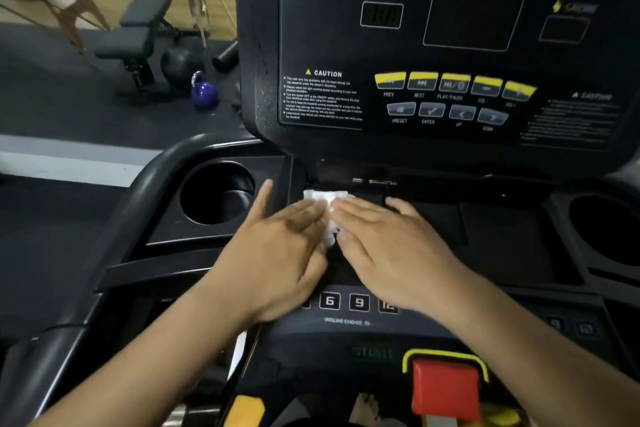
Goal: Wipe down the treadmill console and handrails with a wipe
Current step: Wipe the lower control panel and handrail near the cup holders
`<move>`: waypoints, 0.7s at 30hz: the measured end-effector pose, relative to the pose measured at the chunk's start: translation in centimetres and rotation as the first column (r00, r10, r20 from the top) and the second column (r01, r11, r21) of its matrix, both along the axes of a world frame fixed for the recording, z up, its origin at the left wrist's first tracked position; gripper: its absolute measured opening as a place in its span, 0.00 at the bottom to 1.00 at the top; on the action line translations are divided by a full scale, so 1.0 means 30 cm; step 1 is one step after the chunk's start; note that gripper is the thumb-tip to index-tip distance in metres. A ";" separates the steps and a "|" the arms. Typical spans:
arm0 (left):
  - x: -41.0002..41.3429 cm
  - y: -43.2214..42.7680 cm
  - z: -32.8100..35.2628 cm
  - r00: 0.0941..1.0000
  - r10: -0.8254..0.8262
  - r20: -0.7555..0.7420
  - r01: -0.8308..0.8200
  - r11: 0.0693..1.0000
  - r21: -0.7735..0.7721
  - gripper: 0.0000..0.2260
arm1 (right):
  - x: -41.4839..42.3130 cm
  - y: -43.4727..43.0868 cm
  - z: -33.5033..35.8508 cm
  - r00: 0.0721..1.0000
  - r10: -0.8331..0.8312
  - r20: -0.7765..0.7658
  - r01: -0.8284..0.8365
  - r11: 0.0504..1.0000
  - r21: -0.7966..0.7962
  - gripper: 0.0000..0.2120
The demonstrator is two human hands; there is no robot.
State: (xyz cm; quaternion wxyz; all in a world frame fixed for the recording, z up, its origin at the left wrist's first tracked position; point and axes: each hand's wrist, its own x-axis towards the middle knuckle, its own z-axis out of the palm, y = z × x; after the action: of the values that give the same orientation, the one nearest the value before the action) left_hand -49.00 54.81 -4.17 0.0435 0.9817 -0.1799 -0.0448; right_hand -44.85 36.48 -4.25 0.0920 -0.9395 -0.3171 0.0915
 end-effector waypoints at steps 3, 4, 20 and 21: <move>-0.033 0.041 -0.017 0.997 -0.062 -0.040 0.060 0.997 -0.051 0.28 | -0.054 -0.047 -0.020 0.999 0.034 -0.012 -0.034 0.999 0.014 0.25; -0.062 0.050 -0.023 0.996 -0.072 -0.046 0.068 0.994 -0.081 0.26 | -0.099 -0.069 -0.028 1.000 0.029 -0.013 -0.028 0.999 0.038 0.26; 0.045 -0.010 0.015 0.999 -0.036 0.026 0.037 0.999 -0.004 0.33 | 0.012 0.029 0.005 0.999 -0.034 -0.020 0.036 0.997 0.065 0.24; 0.060 -0.012 0.018 0.998 -0.045 0.045 0.044 0.999 0.025 0.33 | 0.019 0.043 0.012 0.999 -0.037 -0.003 0.037 0.998 0.060 0.25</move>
State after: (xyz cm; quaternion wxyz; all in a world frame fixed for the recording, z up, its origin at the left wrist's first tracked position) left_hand -47.19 54.47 -3.61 0.0266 0.9786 -0.2022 -0.0257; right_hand -44.28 37.77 -3.90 0.1220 -0.9420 -0.3020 0.0813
